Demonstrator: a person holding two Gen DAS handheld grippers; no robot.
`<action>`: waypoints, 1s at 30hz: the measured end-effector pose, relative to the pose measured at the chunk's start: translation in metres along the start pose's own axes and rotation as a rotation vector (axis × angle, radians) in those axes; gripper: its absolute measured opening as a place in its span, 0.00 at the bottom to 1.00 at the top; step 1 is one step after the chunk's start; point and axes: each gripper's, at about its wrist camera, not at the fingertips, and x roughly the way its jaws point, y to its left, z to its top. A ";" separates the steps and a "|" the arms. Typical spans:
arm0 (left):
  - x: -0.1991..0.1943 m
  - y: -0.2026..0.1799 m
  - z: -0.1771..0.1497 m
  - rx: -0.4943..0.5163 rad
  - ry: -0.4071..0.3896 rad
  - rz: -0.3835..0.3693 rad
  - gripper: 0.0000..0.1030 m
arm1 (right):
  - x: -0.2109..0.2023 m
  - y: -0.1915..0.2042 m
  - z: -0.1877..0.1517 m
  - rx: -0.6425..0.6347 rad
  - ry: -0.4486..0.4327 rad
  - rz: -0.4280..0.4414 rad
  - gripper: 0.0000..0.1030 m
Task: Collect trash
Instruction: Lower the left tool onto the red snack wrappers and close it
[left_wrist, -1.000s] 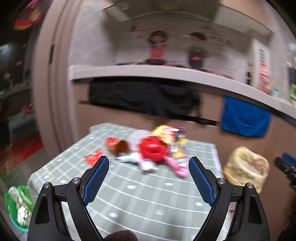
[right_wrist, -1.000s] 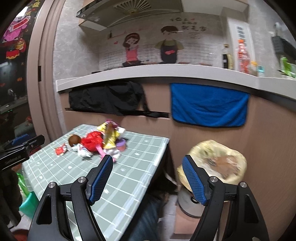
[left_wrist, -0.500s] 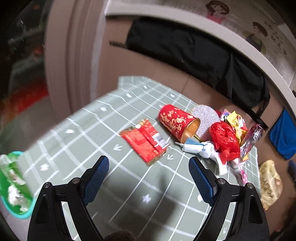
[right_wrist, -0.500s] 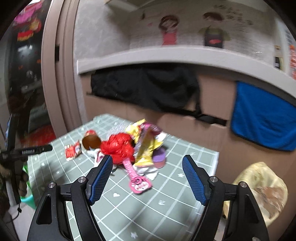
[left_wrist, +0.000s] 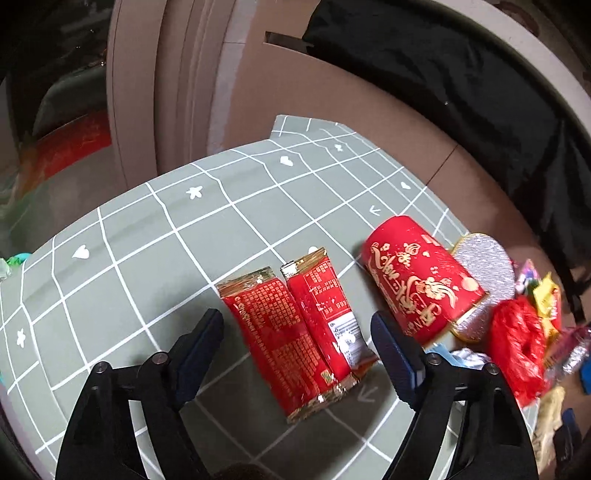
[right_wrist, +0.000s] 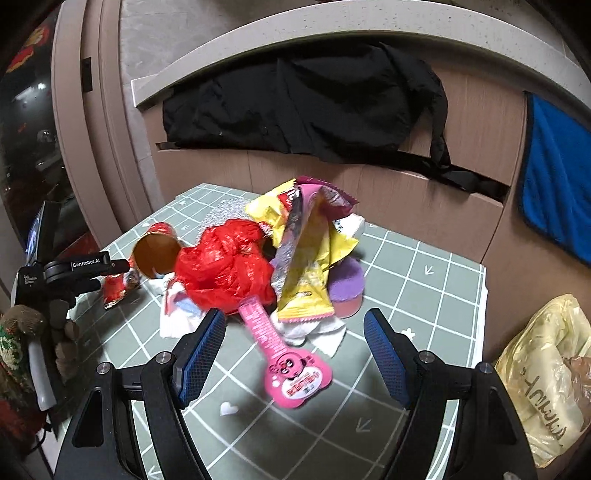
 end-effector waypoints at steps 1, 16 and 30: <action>0.001 -0.002 0.000 0.005 -0.012 0.015 0.75 | 0.001 -0.002 0.000 -0.002 -0.003 -0.008 0.73; -0.001 -0.012 -0.015 0.072 -0.059 0.096 0.50 | 0.001 -0.011 0.008 -0.026 -0.036 -0.024 0.73; -0.056 0.035 -0.026 0.085 -0.086 -0.164 0.23 | 0.024 0.076 0.039 -0.226 0.020 0.178 0.73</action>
